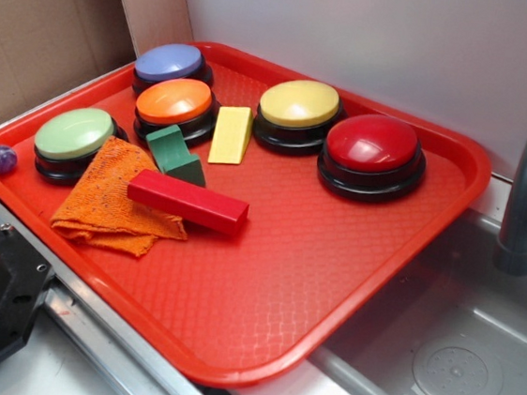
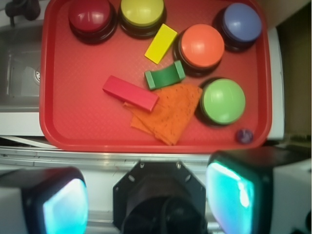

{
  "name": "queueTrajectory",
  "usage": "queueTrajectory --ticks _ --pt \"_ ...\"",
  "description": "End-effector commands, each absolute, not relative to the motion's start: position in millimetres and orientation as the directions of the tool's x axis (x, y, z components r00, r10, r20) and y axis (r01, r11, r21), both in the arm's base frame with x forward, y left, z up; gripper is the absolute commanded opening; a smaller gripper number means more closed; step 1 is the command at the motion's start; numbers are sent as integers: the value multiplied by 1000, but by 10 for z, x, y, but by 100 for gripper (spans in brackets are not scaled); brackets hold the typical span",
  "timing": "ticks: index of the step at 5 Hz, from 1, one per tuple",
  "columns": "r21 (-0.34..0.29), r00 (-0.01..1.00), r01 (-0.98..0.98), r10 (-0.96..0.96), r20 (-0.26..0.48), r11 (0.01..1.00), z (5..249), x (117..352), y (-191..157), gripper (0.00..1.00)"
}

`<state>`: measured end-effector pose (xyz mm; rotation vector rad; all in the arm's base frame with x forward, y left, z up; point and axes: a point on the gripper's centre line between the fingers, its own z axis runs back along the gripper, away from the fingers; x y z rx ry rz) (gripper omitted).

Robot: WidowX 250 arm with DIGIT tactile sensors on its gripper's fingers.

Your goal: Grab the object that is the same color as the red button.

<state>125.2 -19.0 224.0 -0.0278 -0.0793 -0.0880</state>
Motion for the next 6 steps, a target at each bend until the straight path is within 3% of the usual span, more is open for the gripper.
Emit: queueTrajectory --ticks 1,2,3,4,6 --pt "-25 939 332 -327 110 943 2099 1496 -248 100" --pt "-24 863 502 -499 84 864 1886 1686 -365 100" --pt "-60 763 646 -640 92 761 1697 1810 -441 100" --pt "10 710 700 -697 100 714 1508 1863 -548 100" --pt "-8 625 779 -776 89 626 1132 1970 -659 100"
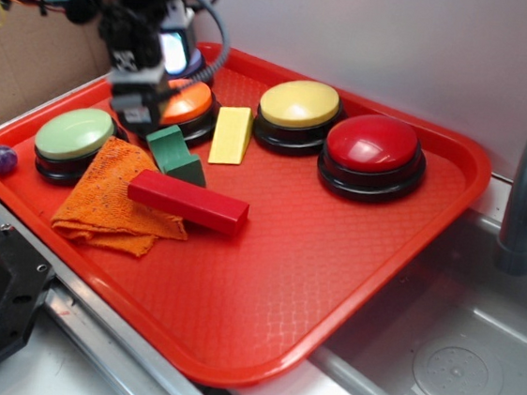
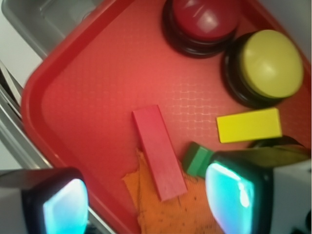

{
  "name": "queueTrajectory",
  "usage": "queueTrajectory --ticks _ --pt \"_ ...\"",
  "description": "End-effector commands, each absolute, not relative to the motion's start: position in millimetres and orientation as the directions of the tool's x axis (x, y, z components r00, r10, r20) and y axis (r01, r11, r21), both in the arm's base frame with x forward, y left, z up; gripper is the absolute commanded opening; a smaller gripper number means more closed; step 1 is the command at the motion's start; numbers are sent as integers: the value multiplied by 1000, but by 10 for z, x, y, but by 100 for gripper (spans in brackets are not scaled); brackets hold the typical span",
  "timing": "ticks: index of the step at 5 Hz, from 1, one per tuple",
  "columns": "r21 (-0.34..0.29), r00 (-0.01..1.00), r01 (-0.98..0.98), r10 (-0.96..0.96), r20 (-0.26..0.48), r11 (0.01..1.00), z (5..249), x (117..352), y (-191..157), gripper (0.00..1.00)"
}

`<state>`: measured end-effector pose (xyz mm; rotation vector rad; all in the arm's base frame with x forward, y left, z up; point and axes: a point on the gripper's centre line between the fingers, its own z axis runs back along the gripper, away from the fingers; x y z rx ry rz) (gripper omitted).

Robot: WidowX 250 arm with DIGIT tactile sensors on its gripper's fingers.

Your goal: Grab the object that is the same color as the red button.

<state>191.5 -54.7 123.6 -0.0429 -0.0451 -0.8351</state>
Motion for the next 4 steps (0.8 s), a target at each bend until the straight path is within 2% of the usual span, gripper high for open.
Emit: queueTrajectory --ticks 1,2,4 --pt "-48 598 801 -792 126 597 913 2038 -674 100" --pt "-74 533 846 -827 177 529 715 2079 -704 100" --pt "-78 513 858 -842 169 507 416 2102 -725 100"
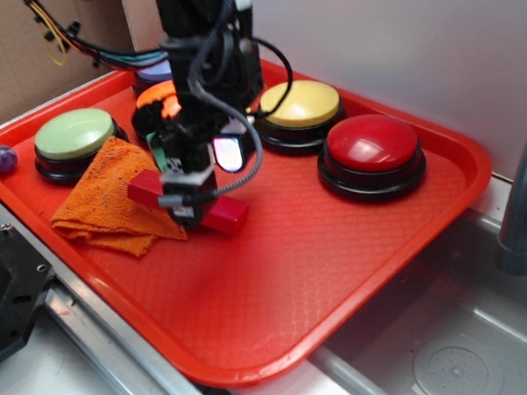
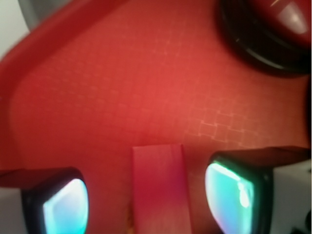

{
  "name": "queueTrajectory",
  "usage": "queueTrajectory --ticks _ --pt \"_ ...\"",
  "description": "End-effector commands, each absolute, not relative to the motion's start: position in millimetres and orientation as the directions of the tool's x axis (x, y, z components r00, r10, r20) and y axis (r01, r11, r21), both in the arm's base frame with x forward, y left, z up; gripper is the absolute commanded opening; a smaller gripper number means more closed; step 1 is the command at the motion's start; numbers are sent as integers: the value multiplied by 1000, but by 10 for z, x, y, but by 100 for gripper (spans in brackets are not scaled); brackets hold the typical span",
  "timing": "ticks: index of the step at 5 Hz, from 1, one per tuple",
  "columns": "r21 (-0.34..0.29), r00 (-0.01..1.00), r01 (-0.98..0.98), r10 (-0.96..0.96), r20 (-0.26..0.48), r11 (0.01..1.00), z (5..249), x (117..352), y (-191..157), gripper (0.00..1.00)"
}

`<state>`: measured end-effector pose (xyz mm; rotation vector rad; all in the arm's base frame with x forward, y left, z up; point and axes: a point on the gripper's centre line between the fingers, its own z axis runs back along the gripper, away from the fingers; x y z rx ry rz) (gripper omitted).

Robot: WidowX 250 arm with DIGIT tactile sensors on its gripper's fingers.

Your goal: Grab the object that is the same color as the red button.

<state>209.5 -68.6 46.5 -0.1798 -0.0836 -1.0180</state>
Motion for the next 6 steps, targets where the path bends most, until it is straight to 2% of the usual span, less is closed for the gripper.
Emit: queueTrajectory --ticks 1,2,3,4,5,6 --pt "-79 514 858 -846 144 508 322 2112 -693 100" --pt "-72 521 853 -844 125 516 260 2116 -703 100" --pt "-52 520 854 -849 99 517 230 2141 -725 56" --pt "-49 502 865 -861 82 500 230 2134 -741 0" --pt "-80 533 846 -843 75 528 238 2167 -734 0" --pt "-67 608 794 -791 65 605 368 2195 -714 0"
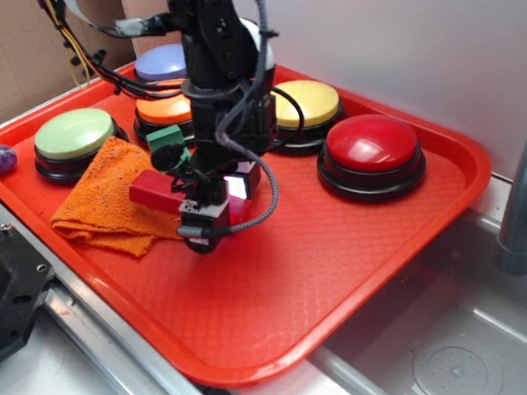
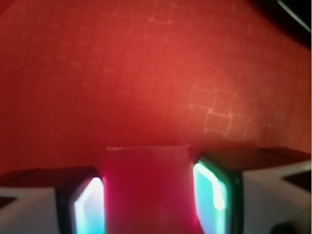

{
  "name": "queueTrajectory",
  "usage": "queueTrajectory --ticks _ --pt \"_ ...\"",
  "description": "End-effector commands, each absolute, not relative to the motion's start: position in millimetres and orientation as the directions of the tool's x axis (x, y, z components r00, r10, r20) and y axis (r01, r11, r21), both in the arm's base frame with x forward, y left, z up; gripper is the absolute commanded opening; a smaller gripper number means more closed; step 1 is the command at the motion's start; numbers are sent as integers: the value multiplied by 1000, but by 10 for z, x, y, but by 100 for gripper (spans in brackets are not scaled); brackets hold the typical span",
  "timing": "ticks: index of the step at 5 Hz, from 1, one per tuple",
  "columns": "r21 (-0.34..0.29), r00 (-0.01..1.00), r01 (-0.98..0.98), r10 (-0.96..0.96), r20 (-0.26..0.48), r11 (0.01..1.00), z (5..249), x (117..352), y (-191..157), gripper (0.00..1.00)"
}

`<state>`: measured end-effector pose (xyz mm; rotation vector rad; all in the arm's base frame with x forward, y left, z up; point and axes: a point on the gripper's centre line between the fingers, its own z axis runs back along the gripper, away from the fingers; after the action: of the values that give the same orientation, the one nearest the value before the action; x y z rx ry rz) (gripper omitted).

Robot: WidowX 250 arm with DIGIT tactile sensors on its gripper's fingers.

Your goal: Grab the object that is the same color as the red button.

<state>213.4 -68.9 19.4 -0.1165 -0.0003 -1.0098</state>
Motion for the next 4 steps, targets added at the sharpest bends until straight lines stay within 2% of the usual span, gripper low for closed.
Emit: queueTrajectory --ticks 1,2,3,4 --pt "-96 703 711 -706 87 696 599 2193 -708 0" --pt "-79 792 611 -607 68 788 877 2140 -622 0" --pt "-93 907 421 -419 35 902 1208 2036 -468 0" --pt "-68 966 259 -257 38 963 1527 1897 -333 0"
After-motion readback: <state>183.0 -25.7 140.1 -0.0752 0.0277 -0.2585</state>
